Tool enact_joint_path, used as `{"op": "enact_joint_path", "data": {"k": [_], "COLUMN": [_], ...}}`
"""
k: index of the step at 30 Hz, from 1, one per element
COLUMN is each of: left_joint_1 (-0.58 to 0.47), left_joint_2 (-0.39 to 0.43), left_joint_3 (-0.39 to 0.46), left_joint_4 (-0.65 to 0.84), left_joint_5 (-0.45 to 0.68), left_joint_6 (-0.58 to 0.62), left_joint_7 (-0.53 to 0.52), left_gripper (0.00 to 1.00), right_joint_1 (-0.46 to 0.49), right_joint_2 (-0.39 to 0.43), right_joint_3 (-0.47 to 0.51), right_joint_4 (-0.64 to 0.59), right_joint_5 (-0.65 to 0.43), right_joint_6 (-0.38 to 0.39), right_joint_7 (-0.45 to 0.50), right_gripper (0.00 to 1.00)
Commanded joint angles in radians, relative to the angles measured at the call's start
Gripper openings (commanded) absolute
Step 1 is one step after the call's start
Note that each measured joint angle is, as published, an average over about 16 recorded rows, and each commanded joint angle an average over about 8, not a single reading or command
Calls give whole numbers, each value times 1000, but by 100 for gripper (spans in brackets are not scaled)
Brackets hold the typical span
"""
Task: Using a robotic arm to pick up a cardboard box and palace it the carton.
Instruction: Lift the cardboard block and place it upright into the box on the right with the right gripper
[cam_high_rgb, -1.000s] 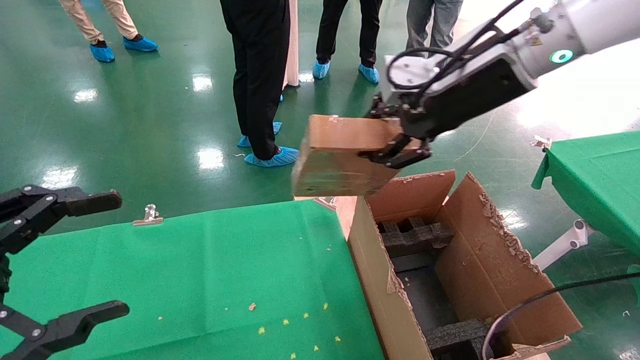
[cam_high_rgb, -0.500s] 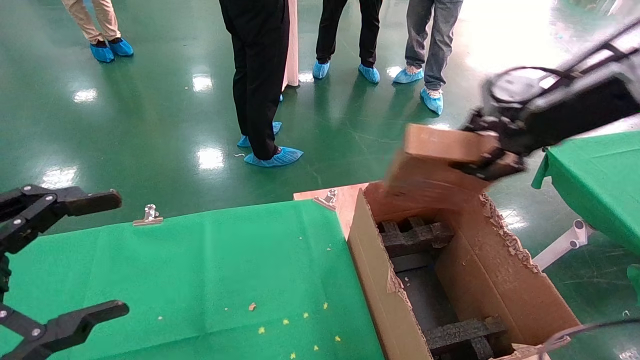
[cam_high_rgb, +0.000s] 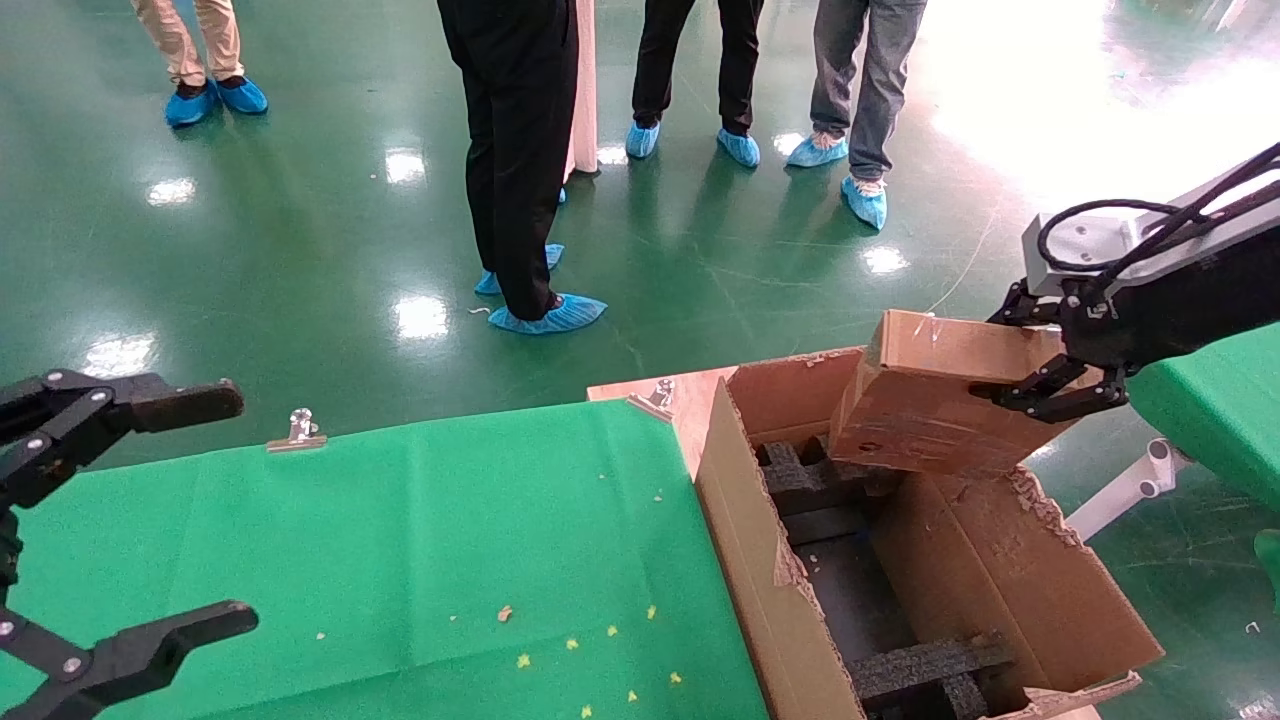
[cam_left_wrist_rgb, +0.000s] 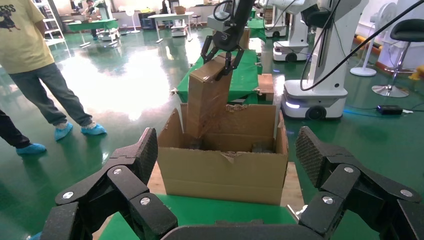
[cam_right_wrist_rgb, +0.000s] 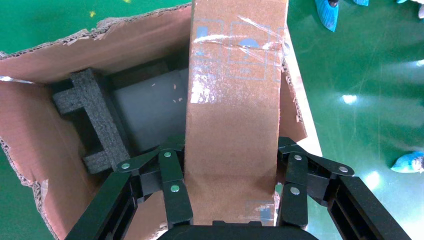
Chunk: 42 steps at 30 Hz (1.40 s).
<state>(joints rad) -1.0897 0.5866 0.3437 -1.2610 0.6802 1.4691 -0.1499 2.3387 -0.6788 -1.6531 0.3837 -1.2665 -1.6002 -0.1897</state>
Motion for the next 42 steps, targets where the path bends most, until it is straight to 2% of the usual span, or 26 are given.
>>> {"op": "enact_joint_path", "data": {"k": [1, 6, 9, 20, 25, 34, 42], "left_joint_1": [0, 0, 0, 0, 0, 0, 0], "left_joint_2": [0, 0, 0, 0, 0, 0, 0], "left_joint_3": [0, 0, 0, 0, 0, 0, 0], "left_joint_4": [0, 0, 0, 0, 0, 0, 0], "left_joint_5": [0, 0, 0, 0, 0, 0, 0], "left_joint_6": [0, 0, 0, 0, 0, 0, 0], "left_joint_7": [0, 0, 0, 0, 0, 0, 0], "left_gripper": [100, 100, 100, 100, 100, 100, 100], "right_joint_1": [1, -9, -30, -139, -180, -216, -234], "right_joint_2": [1, -1, -1, -25, -32, -33, -28], "right_joint_3": [-6, 1, -4, -6, -7, -27, -33], "right_joint_4": [3, -2, -18, -196, -244, -257, -243], "right_joint_5": [1, 5, 13, 60, 66, 40, 34], "right_joint_6": [-2, 11, 29, 119, 154, 193, 210], "right_joint_7": [1, 10, 61, 507, 641, 741, 780], "right_gripper": [0, 0, 0, 0, 0, 0, 0]}}
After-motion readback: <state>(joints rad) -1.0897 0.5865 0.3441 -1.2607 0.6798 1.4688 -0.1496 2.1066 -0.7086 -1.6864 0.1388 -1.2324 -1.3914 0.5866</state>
